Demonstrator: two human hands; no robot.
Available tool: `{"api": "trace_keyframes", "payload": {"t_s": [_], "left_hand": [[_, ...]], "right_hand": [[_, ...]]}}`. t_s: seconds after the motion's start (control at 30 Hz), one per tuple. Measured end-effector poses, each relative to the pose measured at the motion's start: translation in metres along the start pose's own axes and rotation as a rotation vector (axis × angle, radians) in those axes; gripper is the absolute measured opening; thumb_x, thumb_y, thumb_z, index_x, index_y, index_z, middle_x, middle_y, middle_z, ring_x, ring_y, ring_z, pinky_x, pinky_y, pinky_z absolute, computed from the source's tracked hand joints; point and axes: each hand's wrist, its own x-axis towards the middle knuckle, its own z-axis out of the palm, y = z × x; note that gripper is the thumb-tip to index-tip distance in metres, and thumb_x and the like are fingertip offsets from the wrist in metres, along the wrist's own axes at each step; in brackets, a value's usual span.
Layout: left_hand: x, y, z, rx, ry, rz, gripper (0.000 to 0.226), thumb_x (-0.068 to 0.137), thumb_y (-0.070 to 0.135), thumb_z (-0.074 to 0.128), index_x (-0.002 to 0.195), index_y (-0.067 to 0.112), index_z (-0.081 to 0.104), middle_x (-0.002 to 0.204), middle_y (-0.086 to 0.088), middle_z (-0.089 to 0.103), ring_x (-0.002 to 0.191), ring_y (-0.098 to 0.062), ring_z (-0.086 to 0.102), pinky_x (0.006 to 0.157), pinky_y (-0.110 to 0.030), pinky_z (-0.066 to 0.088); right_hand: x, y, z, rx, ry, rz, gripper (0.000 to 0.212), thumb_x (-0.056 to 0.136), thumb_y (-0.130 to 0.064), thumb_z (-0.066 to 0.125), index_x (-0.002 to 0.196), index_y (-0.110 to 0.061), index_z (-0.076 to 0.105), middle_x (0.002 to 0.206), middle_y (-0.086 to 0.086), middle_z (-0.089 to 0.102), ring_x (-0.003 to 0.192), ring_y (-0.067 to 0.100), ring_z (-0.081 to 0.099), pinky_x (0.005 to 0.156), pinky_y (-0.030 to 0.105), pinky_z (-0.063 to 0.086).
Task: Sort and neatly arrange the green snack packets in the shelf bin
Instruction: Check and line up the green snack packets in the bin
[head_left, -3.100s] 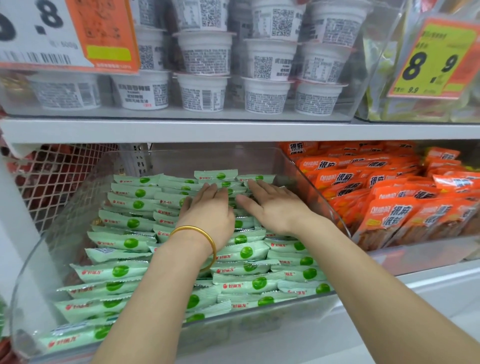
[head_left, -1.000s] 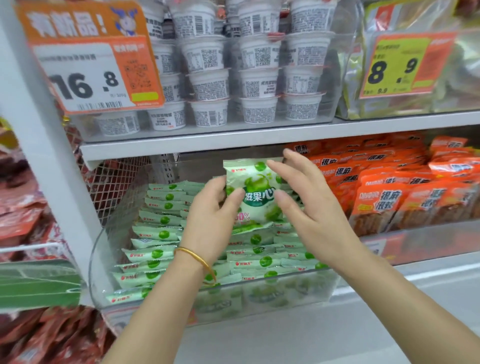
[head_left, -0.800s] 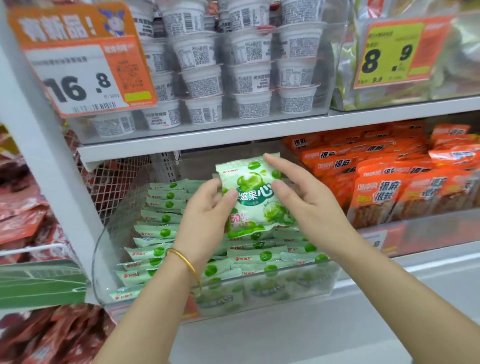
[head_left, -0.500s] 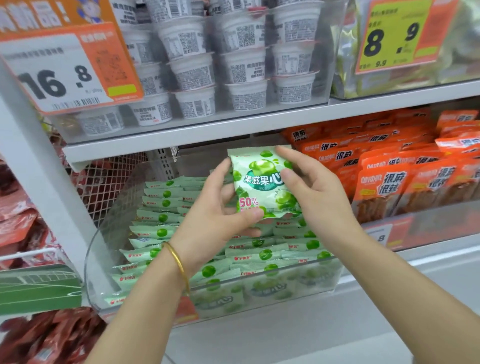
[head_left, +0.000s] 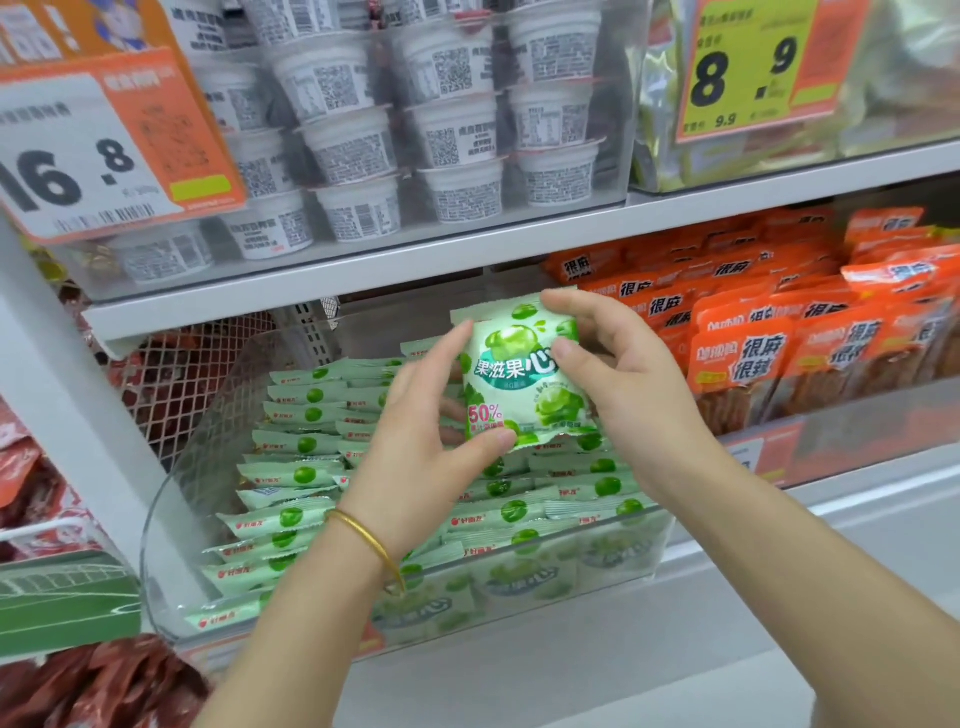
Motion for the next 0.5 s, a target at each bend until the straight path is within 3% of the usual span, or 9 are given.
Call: {"api": "trace_keyframes", "payload": {"t_s": [0.07,0.13,0.23,0.3,0.37,0.4,0.5], "left_hand": [[0.001,-0.002,0.000,0.234,0.128,0.083,0.074,0.074,0.019,0.076,0.130,0.045,0.036,0.111,0.010,0.034,0.105,-0.007,0.044,0.099,-0.020,0.038],[0.002,-0.001,0.002,0.274,0.160,0.131,0.070,0.076,0.013,0.074,0.133,0.037,0.042,0.110,0.011,0.031,0.100,-0.004,0.041,0.098,-0.020,0.038],[0.002,0.007,0.005,0.112,0.101,0.065,0.060,0.084,0.007,0.064,0.137,0.025,0.042,0.112,0.017,0.033,0.088,0.002,0.047,0.081,-0.005,0.040],[0.002,0.016,0.005,-0.109,0.017,-0.013,0.051,0.087,0.027,0.062,0.135,0.028,0.044,0.116,0.014,0.040,0.093,0.011,0.048,0.081,-0.003,0.039],[0.002,0.016,0.005,-0.183,-0.030,-0.021,0.046,0.077,0.053,0.058,0.121,0.043,0.050,0.121,0.014,0.050,0.107,0.012,0.048,0.092,-0.014,0.042],[0.001,0.016,0.004,-0.177,-0.027,-0.024,0.044,0.074,0.056,0.058,0.116,0.045,0.052,0.121,0.014,0.055,0.113,0.006,0.050,0.097,-0.023,0.043],[0.003,0.013,0.002,-0.310,0.006,-0.066,0.041,0.083,0.020,0.065,0.122,0.028,0.054,0.116,0.006,0.066,0.109,-0.011,0.061,0.096,-0.041,0.049]], "right_hand": [[-0.001,-0.002,-0.001,-0.022,-0.022,-0.044,0.040,0.093,-0.009,0.055,0.123,-0.035,0.054,0.116,-0.012,0.056,0.105,0.010,0.054,0.086,0.030,0.046],[-0.003,-0.004,0.000,-0.025,-0.060,-0.084,0.051,0.092,-0.013,0.057,0.130,-0.046,0.044,0.125,-0.010,0.053,0.107,0.010,0.054,0.087,0.031,0.047],[-0.006,-0.008,0.001,0.054,-0.094,-0.077,0.070,0.091,-0.013,0.059,0.137,-0.053,0.024,0.121,0.003,0.056,0.093,0.012,0.061,0.074,0.032,0.054],[-0.010,-0.012,0.003,0.098,-0.105,-0.065,0.067,0.091,-0.007,0.057,0.138,-0.042,0.024,0.111,-0.001,0.060,0.082,0.009,0.062,0.068,0.027,0.055],[-0.012,-0.015,0.005,0.103,-0.143,-0.058,0.053,0.091,-0.006,0.054,0.134,-0.030,0.035,0.112,-0.002,0.061,0.085,0.010,0.064,0.069,0.030,0.058],[-0.012,-0.016,0.006,0.086,-0.161,-0.064,0.045,0.092,-0.005,0.053,0.130,-0.028,0.042,0.113,-0.001,0.060,0.085,0.011,0.064,0.069,0.031,0.058],[-0.011,-0.017,0.003,0.001,-0.097,-0.123,0.036,0.093,-0.002,0.051,0.118,-0.027,0.056,0.107,0.002,0.057,0.078,0.015,0.062,0.066,0.030,0.057]]}}
